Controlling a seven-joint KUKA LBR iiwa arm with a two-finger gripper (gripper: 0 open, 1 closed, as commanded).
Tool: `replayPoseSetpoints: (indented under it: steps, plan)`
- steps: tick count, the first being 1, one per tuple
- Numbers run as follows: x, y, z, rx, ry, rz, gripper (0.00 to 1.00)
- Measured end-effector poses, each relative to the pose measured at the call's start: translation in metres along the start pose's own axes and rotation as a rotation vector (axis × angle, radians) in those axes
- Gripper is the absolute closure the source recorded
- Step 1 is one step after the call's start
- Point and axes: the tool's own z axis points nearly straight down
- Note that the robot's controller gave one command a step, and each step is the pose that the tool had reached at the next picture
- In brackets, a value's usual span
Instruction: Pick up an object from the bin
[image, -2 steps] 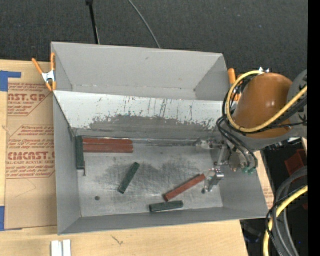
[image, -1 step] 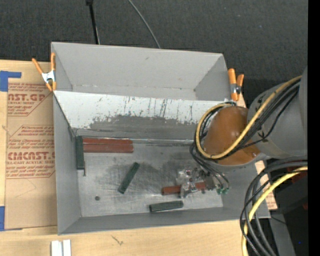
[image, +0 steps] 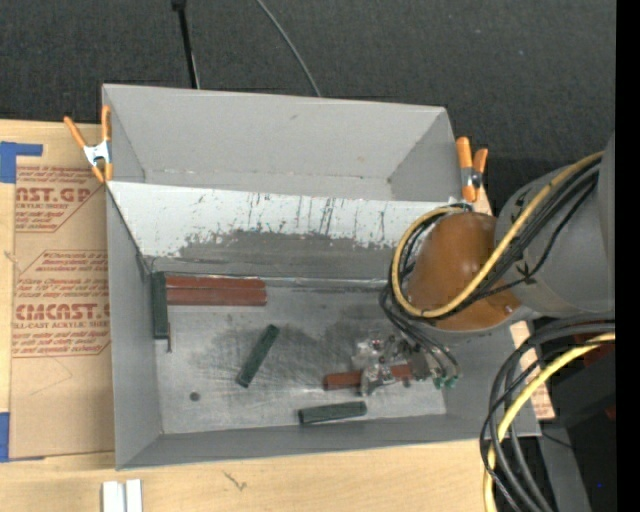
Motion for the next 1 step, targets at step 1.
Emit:
replayPoseSetpoints:
  steps: [1]
  plan:
    - [0.0075,-0.0007,-0.1668,0.001,-0.006,0.001,1.0]
